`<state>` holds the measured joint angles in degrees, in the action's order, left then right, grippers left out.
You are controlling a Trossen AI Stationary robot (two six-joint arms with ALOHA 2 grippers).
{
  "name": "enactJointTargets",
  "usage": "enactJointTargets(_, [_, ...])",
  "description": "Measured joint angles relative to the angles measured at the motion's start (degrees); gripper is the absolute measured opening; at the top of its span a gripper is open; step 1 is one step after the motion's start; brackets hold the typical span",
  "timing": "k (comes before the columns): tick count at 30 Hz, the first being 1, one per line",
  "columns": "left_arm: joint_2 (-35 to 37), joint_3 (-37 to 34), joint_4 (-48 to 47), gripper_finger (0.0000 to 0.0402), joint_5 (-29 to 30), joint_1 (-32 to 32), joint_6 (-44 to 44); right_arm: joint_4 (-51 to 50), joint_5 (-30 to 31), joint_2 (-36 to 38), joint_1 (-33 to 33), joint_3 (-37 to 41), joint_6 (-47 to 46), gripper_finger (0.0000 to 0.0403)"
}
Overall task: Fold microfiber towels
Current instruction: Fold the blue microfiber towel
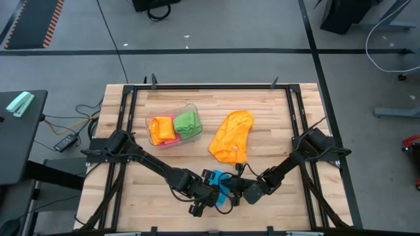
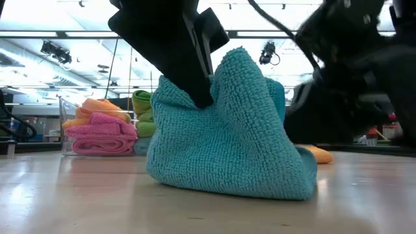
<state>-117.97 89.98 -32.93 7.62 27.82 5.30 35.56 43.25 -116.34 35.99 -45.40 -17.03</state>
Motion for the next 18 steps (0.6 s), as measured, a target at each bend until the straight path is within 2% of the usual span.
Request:
enactJointTargets(4, [0.00, 1.41, -0.13, 0.0024, 0.02, -0.45, 0.18, -1.18, -3.28, -1.22, -0.59, -1.31, -1.68, 0.0045])
enactJointTargets(7, [0.00, 3.92, -1.91, 0.0031, 0.13, -0.72, 0.04, -6.21, -5.88, -1.13, -1.53, -3.33, -7.11, 0.0045])
enactJointTargets(11, [0.00, 5.47, -4.21, 0.0037, 1.29, -1.27, -0.39, -12.07, -6.60, -0.98, -1.73, -5.51, -10.67, 0.0045])
enactJointTargets(18, [-0.47, 5.30, -7.04, 0.0028, 2.60, -3.24, -0.09, -15.85, -8.78, -0.87, -1.73, -7.26, -13.82, 0.0045])
